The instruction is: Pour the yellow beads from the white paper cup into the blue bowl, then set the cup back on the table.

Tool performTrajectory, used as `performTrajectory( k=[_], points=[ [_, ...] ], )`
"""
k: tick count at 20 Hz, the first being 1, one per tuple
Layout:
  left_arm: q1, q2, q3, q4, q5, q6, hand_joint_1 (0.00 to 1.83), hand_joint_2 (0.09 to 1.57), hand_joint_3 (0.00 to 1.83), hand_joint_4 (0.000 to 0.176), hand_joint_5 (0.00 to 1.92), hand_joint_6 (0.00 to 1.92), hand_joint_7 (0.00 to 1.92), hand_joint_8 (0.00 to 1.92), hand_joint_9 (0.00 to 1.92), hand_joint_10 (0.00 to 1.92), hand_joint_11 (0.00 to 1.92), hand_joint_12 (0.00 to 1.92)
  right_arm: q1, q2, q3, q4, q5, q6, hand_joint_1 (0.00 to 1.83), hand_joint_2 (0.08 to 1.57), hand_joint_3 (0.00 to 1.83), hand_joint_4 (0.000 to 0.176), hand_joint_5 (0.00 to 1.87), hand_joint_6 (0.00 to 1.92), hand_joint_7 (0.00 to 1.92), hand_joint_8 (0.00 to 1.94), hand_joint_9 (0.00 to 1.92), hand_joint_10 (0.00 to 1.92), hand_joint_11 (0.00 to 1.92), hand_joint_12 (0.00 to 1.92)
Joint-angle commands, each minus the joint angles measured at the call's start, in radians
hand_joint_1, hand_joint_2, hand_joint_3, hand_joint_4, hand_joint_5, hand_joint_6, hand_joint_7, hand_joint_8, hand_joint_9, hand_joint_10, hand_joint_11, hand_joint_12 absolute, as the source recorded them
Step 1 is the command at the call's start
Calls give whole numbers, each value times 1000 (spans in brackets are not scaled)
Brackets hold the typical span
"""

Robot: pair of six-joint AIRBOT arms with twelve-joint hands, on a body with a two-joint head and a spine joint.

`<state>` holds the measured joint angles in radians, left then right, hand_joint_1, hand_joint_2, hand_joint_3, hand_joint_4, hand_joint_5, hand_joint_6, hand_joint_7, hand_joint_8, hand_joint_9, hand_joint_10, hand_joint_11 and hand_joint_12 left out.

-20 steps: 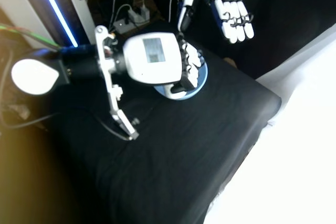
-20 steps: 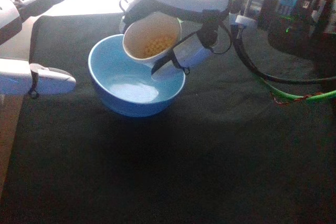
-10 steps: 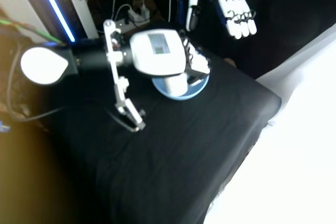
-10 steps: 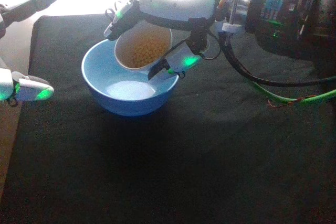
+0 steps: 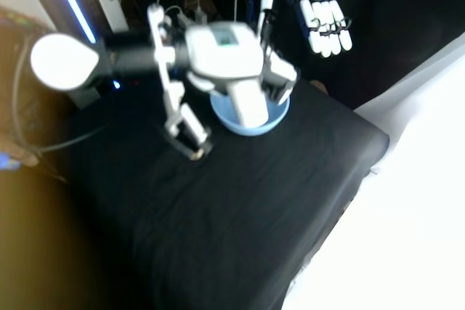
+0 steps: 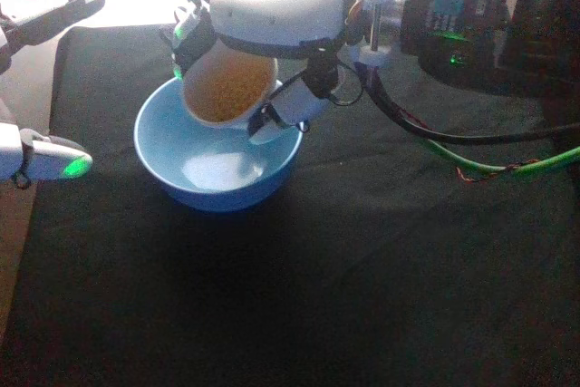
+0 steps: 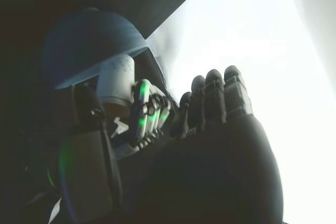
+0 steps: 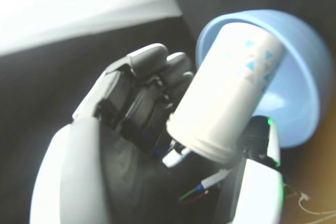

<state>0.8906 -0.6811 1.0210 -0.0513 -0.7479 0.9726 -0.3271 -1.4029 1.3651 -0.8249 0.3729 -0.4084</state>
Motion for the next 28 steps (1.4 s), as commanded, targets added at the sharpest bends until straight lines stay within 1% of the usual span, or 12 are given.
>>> performTrajectory(
  k=[1,2,5,6,10,13,14,15,17,18,23,28],
  points=[
    [-8,7,1,-17,-116,-1,737,961,0,0,0,0,169,15,143,19,22,10,14,2,2,17,66,-12,1322,1149,2,0,791,379,889,1149,702,672,204,1486],
    [-7,7,1,-17,-115,-1,738,957,0,11,0,0,166,11,138,14,12,5,14,2,1,10,58,-12,1231,1172,18,0,785,981,900,1243,689,650,250,1537],
    [-7,8,1,-18,-113,-1,702,966,0,10,0,0,178,12,169,21,70,31,14,2,2,1,42,-12,1235,1167,2,0,863,1078,879,1232,724,1287,962,1900],
    [-7,8,1,-18,-113,-1,713,960,0,0,0,0,190,14,172,18,60,28,14,2,2,2,42,-12,1309,1167,1,0,778,476,849,1231,617,1225,859,1917],
    [-5,8,2,-22,-116,-1,664,986,7,0,0,0,18,0,29,0,0,0,14,5,8,47,42,-12,1197,1191,4,0,850,1033,823,1391,507,1025,107,1607],
    [-5,8,5,-23,-114,-1,684,948,0,1,0,0,130,11,107,13,73,37,14,14,19,88,43,-12,1319,1051,0,0,849,143,992,1506,1063,1806,1107,1905],
    [-5,8,6,-23,-115,-1,644,940,0,3,0,0,150,11,121,12,81,43,14,18,22,105,45,-12,1232,981,0,0,879,67,834,1311,758,1597,589,1918],
    [-5,8,7,-23,-114,-1,639,920,0,0,0,0,169,14,128,12,64,36,15,20,26,115,46,-12,1083,1027,2,0,817,31,789,1219,866,1549,853,1822],
    [-5,7,10,-23,-114,-1,651,902,0,14,0,0,185,16,138,13,67,40,15,20,32,121,47,-12,1237,955,0,0,871,464,799,1133,761,1353,580,1580],
    [-6,5,14,-23,-114,-1,628,893,0,30,0,0,206,12,171,2,19,238,16,20,37,124,48,-12,1277,903,0,0,650,1103,723,1686,841,1824,968,1872],
    [-13,1,19,-18,-111,-1,646,853,1,0,16,0,291,0,256,1,0,493,17,18,45,124,48,-12,1322,842,0,0,560,1706,810,1941,1100,1921,1266,1921],
    [-26,-9,28,-9,-102,-1,620,862,0,1,24,2,286,2,261,7,0,591,17,10,50,104,46,-12,1330,864,0,0,879,182,892,1561,1083,1745,1195,1795]
  ],
)
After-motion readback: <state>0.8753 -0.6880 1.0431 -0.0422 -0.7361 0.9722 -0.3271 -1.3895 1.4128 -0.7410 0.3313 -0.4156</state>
